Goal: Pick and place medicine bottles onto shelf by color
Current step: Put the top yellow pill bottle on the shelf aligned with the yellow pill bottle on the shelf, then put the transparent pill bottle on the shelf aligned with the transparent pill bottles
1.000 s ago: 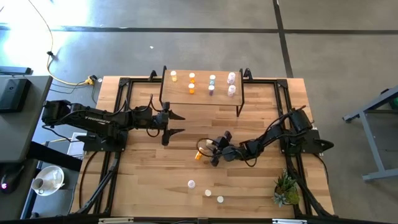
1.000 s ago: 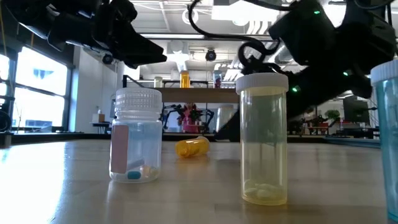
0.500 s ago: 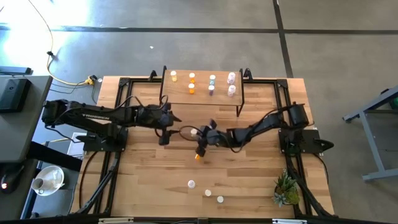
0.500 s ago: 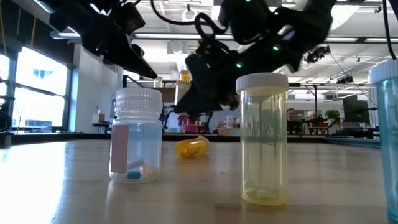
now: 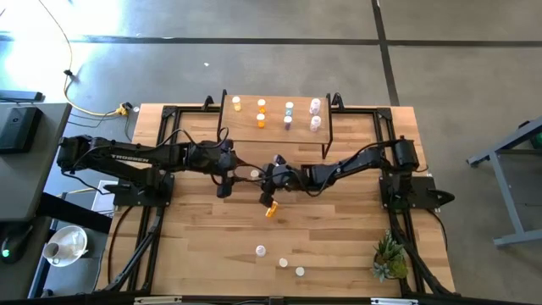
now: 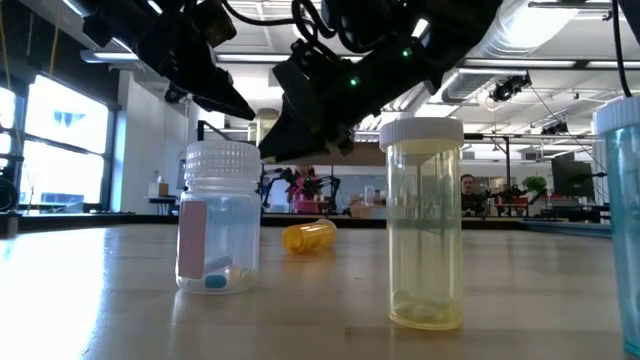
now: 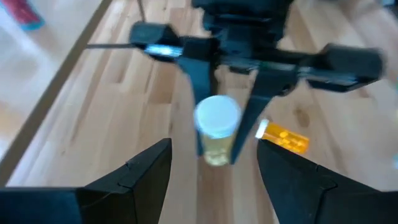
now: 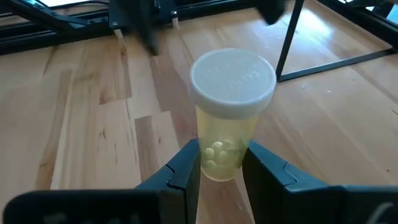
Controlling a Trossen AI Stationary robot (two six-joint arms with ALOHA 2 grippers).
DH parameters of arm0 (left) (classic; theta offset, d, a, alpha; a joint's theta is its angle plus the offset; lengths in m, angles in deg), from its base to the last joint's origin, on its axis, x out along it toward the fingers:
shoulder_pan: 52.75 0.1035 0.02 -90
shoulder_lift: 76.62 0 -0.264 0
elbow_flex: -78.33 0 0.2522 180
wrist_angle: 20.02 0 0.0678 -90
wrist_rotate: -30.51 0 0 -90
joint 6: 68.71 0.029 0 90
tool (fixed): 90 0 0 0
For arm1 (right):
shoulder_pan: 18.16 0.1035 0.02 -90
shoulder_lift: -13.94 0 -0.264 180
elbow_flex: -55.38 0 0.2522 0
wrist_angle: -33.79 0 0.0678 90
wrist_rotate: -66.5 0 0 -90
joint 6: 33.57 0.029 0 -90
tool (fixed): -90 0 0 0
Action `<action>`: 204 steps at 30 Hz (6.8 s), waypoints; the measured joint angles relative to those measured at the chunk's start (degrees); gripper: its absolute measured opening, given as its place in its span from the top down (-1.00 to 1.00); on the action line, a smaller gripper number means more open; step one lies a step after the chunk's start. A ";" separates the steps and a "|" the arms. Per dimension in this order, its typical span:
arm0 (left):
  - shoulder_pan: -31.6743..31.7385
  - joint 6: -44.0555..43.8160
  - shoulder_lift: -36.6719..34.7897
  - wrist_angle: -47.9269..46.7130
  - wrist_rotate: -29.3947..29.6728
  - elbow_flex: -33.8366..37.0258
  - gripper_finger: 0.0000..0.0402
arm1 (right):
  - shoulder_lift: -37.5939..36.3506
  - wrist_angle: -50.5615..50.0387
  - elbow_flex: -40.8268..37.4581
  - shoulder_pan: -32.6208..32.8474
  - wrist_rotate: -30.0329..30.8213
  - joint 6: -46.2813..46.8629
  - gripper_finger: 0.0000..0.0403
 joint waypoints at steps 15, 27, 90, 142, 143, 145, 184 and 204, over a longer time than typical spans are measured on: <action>-0.02 -4.02 1.36 6.88 0.26 0.00 -0.13 | 0.00 4.00 0.02 -0.87 -1.27 -1.50 0.56; -0.02 -4.00 3.80 10.22 0.29 -0.02 -0.13 | 0.00 3.86 0.02 -0.96 -1.27 -1.61 0.56; 0.17 -3.73 3.52 8.76 0.38 0.02 0.46 | -2.71 1.88 0.09 -0.98 -1.37 0.65 0.00; 29.49 -2.95 -2.39 19.38 3.32 5.60 0.47 | -16.39 -12.75 0.07 -1.61 4.63 -2.98 -0.05; 29.49 -2.95 -2.25 19.43 3.32 5.60 0.47 | -16.37 -12.75 0.07 -1.61 4.63 -2.99 -0.05; 29.49 -2.95 -1.99 19.60 3.32 5.56 0.47 | -16.37 -12.75 0.07 -1.61 4.63 -2.99 -0.05; 29.49 -2.97 -1.86 20.37 3.32 5.57 0.10 | -16.35 -13.18 0.02 -1.61 4.60 -2.90 -0.05; 29.20 -5.06 -9.33 19.85 2.27 5.57 0.10 | -16.34 -14.05 0.02 -1.55 4.57 -2.79 -0.05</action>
